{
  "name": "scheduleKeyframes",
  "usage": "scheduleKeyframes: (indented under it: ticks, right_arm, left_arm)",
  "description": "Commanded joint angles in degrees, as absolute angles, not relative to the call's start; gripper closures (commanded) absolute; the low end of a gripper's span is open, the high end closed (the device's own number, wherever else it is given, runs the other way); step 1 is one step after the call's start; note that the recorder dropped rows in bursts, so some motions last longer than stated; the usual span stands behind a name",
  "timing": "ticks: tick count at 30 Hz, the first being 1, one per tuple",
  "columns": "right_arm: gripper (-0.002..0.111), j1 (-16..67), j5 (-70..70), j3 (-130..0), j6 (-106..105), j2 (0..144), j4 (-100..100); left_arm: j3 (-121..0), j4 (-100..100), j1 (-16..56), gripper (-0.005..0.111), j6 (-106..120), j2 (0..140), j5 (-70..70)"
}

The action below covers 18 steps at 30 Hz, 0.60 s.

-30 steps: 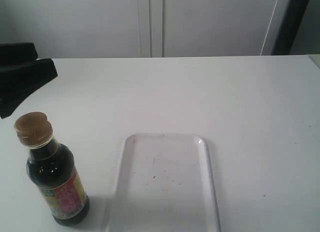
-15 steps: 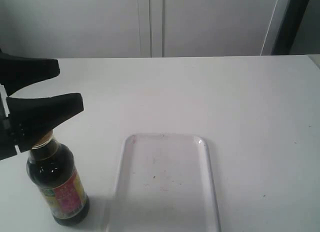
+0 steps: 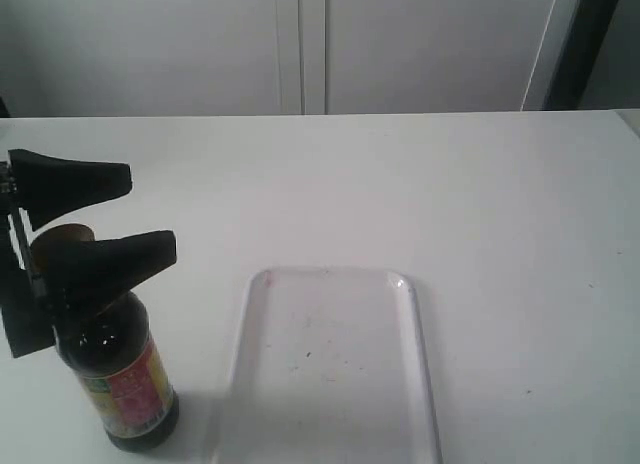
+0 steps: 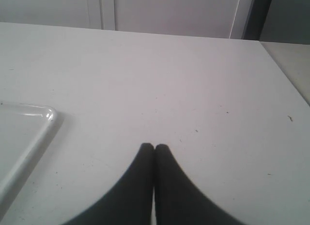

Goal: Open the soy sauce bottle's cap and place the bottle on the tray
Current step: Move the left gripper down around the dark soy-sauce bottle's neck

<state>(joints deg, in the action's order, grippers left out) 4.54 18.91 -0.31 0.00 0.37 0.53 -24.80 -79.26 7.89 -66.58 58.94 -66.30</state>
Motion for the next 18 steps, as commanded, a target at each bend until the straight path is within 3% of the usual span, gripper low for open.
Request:
scheduleKeyframes:
  ticks: [1, 18]
  right_arm:
    - [0.108, 4.65, 18.43, 0.00, 0.32, 0.00, 0.92]
    - [0.108, 4.65, 18.43, 0.00, 0.32, 0.00, 0.92]
  left_arm:
    - [-24.45, -79.04, 8.14, 0.014, -65.71, 59.85, -66.89]
    - [-19.37, -74.48, 8.14, 0.014, -57.75, 61.30, -67.71]
